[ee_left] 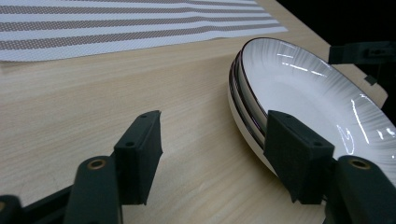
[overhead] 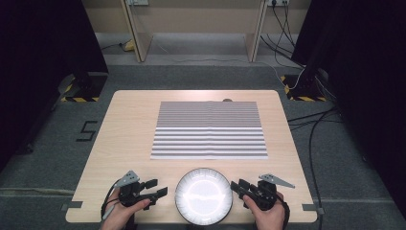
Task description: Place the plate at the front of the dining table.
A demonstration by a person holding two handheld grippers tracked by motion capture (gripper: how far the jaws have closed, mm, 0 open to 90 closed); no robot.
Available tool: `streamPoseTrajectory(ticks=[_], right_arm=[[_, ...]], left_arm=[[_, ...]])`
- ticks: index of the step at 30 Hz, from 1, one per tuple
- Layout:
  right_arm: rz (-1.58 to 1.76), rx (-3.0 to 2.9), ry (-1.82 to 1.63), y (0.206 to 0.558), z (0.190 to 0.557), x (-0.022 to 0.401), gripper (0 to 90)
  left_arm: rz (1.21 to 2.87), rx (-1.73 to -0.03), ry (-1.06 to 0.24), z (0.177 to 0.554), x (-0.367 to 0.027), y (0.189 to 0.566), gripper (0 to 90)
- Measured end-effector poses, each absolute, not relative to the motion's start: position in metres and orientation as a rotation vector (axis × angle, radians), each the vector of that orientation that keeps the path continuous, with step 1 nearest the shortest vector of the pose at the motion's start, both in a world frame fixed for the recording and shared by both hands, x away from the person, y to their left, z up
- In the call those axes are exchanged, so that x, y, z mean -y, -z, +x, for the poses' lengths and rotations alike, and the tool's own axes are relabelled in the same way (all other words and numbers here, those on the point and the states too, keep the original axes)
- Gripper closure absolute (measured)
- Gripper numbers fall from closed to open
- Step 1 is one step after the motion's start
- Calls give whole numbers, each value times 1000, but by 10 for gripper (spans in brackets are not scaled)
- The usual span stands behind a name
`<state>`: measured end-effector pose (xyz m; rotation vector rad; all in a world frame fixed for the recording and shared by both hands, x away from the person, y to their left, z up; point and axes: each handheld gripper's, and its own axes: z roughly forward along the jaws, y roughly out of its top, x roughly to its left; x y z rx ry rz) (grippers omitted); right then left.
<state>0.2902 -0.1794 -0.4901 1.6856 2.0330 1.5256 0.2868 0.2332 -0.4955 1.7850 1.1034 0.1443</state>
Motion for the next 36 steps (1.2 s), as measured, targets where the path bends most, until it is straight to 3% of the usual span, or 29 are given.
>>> streamPoseTrajectory(ticks=[9,15,18,24,29,36], right_arm=[[1631,-2057,-1486,473,286,185,589],[1665,-1932,-1420,475,277,231,568],[1709,-1789,-1391,477,270,264,534],[1740,-1722,-1368,485,266,277,515],[1739,-1752,-1371,485,267,270,527],[1698,-1868,-1403,474,272,244,587]], left_arm=[[1779,-1070,-122,285,-230,489,435],[1716,-1092,-218,282,-269,488,431],[1670,-1184,-288,282,-301,494,424],[1631,-1258,-346,279,-326,501,410],[1615,-1260,-331,279,-325,497,410],[1672,-1132,-249,282,-285,483,441]])
